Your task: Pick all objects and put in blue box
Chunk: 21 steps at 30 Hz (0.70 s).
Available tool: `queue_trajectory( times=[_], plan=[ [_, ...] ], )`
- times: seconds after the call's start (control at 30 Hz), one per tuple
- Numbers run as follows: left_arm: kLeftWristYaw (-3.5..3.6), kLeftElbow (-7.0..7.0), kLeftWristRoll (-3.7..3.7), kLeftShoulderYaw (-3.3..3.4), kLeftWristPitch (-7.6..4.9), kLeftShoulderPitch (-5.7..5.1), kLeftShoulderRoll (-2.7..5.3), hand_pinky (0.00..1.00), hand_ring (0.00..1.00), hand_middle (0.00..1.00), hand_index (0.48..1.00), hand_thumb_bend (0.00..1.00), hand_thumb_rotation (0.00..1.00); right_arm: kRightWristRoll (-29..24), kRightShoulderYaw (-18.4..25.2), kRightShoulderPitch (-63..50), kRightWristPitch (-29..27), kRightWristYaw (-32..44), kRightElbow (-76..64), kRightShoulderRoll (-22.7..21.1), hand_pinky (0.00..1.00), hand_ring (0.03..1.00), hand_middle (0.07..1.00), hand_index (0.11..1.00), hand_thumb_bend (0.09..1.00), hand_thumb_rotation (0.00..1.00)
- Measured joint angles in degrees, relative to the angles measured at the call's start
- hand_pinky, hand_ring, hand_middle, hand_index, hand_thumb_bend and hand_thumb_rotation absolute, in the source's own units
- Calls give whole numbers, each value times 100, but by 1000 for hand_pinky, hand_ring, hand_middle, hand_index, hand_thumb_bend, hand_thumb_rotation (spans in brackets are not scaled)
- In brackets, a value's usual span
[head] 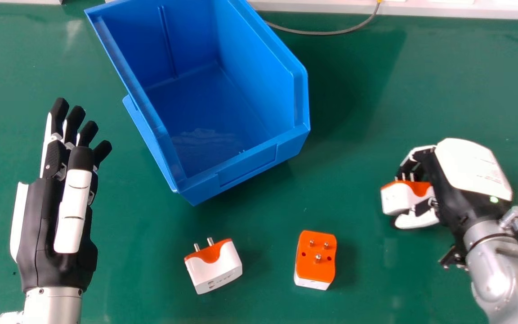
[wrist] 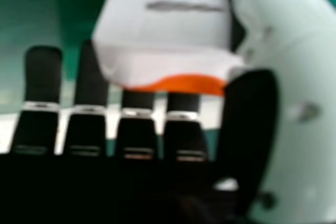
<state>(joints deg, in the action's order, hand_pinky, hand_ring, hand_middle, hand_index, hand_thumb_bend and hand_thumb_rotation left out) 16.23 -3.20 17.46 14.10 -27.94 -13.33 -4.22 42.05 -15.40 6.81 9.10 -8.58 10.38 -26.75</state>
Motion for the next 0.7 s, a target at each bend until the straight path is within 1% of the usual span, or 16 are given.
queue_trajectory(
  times=[0.13,0.53,0.7],
  plan=[
    [-7,-10,7,19,-5,1,4,923,966,988,983,741,766,-7,44,-48,-392,-550,74,60,375,482,540,519,518,2],
    [1,-77,8,24,-24,29,17,923,965,987,983,740,762,0,128,-78,-1266,-1619,382,136,355,455,520,521,510,1],
    [-15,-78,-2,28,-25,31,26,922,964,987,982,738,762,56,130,-82,-1702,-2087,512,191,344,438,519,518,504,0]
  ],
)
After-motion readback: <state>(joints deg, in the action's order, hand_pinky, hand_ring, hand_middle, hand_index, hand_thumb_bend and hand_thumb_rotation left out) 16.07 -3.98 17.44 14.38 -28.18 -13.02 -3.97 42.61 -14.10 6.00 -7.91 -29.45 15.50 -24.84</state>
